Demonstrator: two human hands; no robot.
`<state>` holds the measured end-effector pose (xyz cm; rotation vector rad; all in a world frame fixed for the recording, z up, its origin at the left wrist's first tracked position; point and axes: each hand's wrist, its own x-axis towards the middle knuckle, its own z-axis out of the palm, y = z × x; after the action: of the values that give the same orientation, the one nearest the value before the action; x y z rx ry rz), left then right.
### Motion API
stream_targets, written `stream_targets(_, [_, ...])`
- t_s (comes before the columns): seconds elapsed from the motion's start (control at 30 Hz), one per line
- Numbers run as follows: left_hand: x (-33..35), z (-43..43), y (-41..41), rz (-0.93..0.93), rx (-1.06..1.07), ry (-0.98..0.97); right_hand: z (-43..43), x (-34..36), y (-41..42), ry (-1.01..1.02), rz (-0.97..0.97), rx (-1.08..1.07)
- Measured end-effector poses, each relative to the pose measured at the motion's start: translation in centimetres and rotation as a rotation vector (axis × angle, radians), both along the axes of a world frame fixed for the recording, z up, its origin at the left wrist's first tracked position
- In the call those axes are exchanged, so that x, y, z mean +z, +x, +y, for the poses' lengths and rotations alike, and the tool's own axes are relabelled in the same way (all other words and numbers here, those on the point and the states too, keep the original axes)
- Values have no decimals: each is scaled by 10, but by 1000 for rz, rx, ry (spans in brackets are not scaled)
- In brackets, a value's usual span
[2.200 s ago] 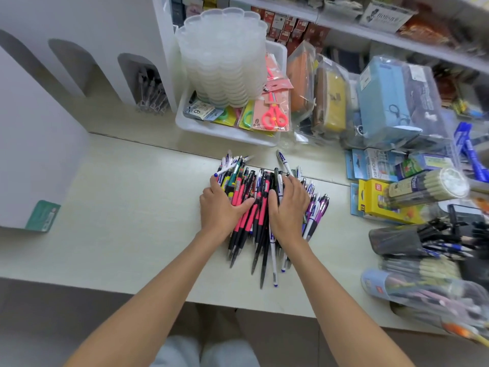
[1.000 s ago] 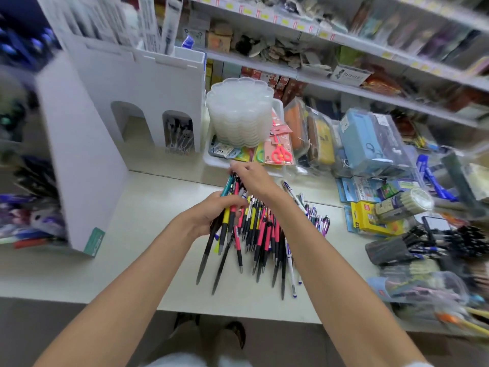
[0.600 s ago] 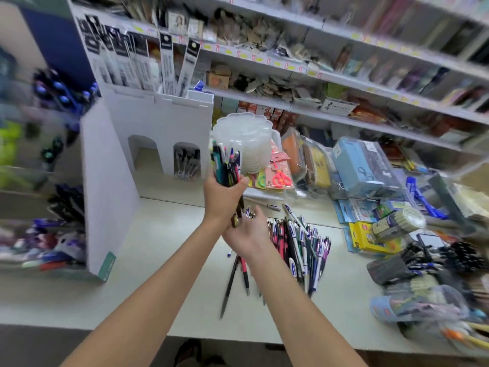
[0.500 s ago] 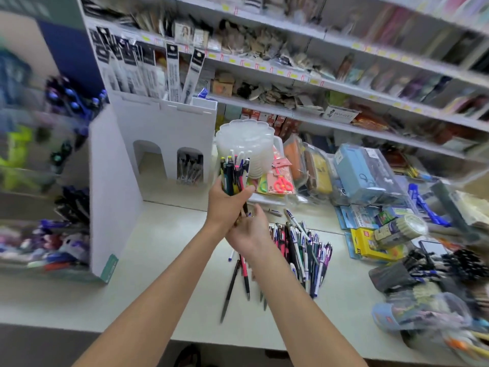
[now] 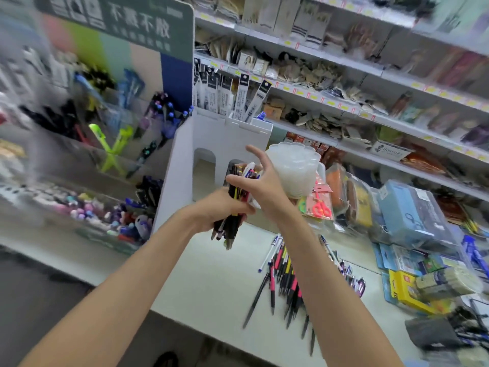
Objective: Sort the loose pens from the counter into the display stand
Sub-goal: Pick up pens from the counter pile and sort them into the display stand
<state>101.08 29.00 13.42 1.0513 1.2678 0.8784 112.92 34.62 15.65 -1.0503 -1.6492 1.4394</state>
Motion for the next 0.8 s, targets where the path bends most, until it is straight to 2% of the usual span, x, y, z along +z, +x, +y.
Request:
stream_targets(0.07, [9, -3, -14, 15, -22, 14, -2, 6, -17, 30, 31, -15])
stream_targets(0.17, [21, -5, -34, -119, -84, 33, -4, 17, -42, 61, 128, -65])
stream_targets(0.3, [34, -7, -80, -252, -154, 95, -7, 35, -87, 174, 156, -128])
stream_targets(0.43, [48, -12, -158, -234, -322, 134, -16, 53, -152, 264, 178, -243])
stream_targets(0.53, [56, -13, -221, -216, -430, 36, -25, 66, -208, 294, 274, -360])
stream_targets(0.63, [58, -13, -269, -201, -475, -25, -36, 73, -255, 381, 275, -444])
stream_targets(0.8, [46, -18, -318, -378, -481, 31, -46, 79, -280, 287, 169, -298])
